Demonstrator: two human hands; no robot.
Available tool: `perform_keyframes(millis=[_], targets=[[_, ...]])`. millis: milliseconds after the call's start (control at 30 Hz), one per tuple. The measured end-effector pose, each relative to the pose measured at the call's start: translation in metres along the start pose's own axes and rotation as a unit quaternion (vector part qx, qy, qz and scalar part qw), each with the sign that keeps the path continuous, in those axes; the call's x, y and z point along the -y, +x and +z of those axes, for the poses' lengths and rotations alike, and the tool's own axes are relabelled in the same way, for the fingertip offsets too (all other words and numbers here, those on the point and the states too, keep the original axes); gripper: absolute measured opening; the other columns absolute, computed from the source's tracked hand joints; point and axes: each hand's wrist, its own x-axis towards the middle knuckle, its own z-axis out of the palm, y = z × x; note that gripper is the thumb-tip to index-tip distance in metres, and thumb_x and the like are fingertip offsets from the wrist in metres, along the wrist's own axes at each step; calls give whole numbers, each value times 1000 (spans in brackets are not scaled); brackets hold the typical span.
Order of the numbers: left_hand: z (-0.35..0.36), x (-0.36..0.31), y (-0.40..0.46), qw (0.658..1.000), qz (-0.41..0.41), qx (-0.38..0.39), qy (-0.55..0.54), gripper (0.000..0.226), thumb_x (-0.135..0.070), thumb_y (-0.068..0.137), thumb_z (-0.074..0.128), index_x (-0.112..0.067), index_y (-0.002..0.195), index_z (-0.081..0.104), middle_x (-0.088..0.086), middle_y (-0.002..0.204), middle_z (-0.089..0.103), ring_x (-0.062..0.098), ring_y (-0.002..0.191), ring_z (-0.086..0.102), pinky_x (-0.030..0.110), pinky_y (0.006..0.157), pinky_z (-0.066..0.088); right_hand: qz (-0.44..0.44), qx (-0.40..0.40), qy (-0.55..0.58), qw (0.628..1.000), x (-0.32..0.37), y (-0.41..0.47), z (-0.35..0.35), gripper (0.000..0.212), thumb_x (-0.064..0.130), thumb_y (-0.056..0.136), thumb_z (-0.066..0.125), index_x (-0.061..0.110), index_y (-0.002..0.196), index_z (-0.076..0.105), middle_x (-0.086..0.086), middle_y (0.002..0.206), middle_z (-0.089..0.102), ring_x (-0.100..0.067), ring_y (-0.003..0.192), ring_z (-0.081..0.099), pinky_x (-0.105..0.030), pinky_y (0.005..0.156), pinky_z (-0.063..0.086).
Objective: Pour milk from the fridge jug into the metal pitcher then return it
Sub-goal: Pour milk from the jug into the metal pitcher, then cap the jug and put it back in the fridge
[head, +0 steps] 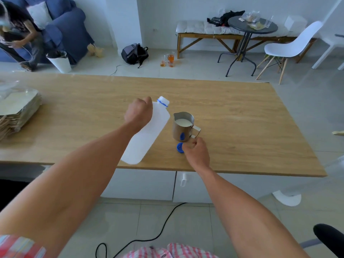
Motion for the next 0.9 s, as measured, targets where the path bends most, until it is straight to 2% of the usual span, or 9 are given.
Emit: perform_keyframes(millis=[100, 167, 300, 367, 433, 533, 667, 767, 900], targets=[[-8, 10, 2, 991, -21, -53, -121, 35, -32, 94, 32, -11, 66, 35, 2, 65, 39, 22, 59, 34, 33, 54, 28, -32, 17, -96, 995, 1, 1, 15, 56, 63, 76, 70, 25, 114, 53, 8, 110, 54, -16, 95, 60, -41, 82, 56], [-8, 20, 2, 979, -16, -71, -191, 31, -32, 92, 32, -14, 67, 29, 4, 66, 31, 20, 60, 27, 34, 55, 24, -42, 10, -127, 991, 4, 3, 24, 65, 65, 74, 73, 22, 120, 56, 5, 115, 55, -19, 102, 59, -42, 86, 55], [3, 35, -6, 947, -22, -86, -310, 37, -32, 93, 32, -3, 70, 34, 6, 69, 36, 19, 62, 29, 35, 56, 25, -62, 13, -142, 988, 4, 5, 29, 41, 50, 82, 74, 22, 110, 63, 2, 117, 57, -23, 105, 59, -43, 88, 54], [9, 40, -13, 935, -25, -83, -343, 38, -31, 95, 34, -5, 68, 30, 7, 67, 32, 18, 59, 26, 32, 52, 22, -69, 18, -117, 991, 2, 3, 31, 33, 42, 86, 71, 20, 110, 64, 1, 114, 57, -22, 103, 59, -41, 88, 54], [14, 42, -19, 928, -26, -78, -363, 36, -28, 96, 35, -15, 65, 25, 4, 62, 29, 15, 54, 23, 28, 47, 22, -61, 29, -57, 996, 1, -3, 30, 28, 33, 88, 68, 18, 110, 62, 1, 113, 56, -19, 102, 59, -35, 86, 53], [18, 42, -27, 922, -23, -73, -380, 38, -23, 98, 36, -19, 62, 23, -7, 54, 27, 11, 50, 23, 22, 43, 22, -42, 41, 49, 997, 7, -18, 22, 26, 23, 84, 71, 19, 108, 60, 1, 107, 61, -13, 89, 59, -22, 71, 49], [18, 45, -33, 915, -22, -59, -398, 39, -22, 95, 36, -23, 58, 22, -7, 53, 27, 16, 57, 24, 30, 50, 20, -131, 12, 116, 985, 35, -28, 3, 28, 15, 85, 72, 27, 109, 64, 8, 100, 67, -2, 83, 61, -16, 71, 48], [16, 48, -33, 925, -11, -58, -376, 29, -26, 91, 34, -15, 64, 28, 8, 65, 30, 21, 64, 25, 37, 55, 20, -171, -46, 170, 969, 73, -27, -11, 29, 12, 82, 77, 21, 108, 67, 4, 102, 69, -5, 86, 65, -18, 74, 52], [15, 50, -32, 931, -8, -52, -361, 30, -23, 94, 32, -16, 65, 28, 8, 68, 30, 20, 66, 24, 37, 56, 20, -204, -83, 245, 944, 138, -22, -28, 31, 15, 79, 80, 12, 102, 59, 5, 91, 65, -15, 75, 66, -26, 67, 53]])
